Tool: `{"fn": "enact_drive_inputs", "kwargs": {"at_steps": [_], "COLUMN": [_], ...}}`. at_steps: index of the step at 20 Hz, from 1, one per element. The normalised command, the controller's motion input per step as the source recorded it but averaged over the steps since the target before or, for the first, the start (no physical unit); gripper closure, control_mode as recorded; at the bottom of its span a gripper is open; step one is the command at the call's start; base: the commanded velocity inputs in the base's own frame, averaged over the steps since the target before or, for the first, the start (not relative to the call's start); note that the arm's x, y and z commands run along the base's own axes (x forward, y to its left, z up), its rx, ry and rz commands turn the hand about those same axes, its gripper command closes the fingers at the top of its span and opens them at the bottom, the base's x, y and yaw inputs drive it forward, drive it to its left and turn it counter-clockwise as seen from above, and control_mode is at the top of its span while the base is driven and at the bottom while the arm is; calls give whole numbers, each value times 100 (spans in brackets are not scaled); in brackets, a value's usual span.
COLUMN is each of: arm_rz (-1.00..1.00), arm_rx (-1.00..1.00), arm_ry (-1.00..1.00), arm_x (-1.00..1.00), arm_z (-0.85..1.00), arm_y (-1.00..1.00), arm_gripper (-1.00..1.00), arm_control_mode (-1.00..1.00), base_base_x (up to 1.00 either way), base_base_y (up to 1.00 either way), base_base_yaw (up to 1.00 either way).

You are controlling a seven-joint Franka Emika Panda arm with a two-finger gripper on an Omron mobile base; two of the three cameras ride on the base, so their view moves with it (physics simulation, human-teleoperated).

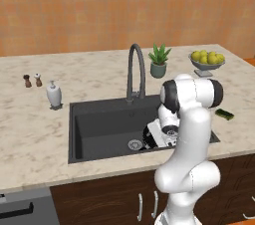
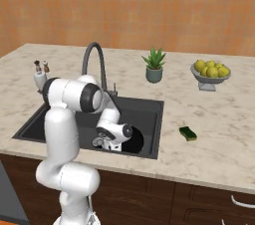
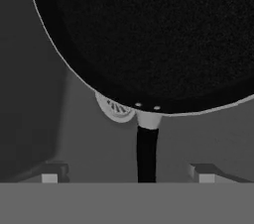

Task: Pick the pan and sponge and place them into the sink. Then turn on the water.

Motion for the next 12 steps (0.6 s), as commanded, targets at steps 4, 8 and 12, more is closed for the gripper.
{"fn": "enact_drive_inputs", "kwargs": {"at_steps": [4,8,12], "arm_rz": [6,3,0], "arm_rx": [11,8,0], "arm_ry": [-6,0,0], "arm_x": [0,0,-1], "arm_z": [96,100,100], "arm_y": [-28,-37,-32], "arm_gripper": [-100,-100,-100], "arm_control_mode": [-100,-100,-100], "base_base_x": [0,0,0], "base_base_y": [0,0,0], "base_base_yaw": [0,0,0]}}
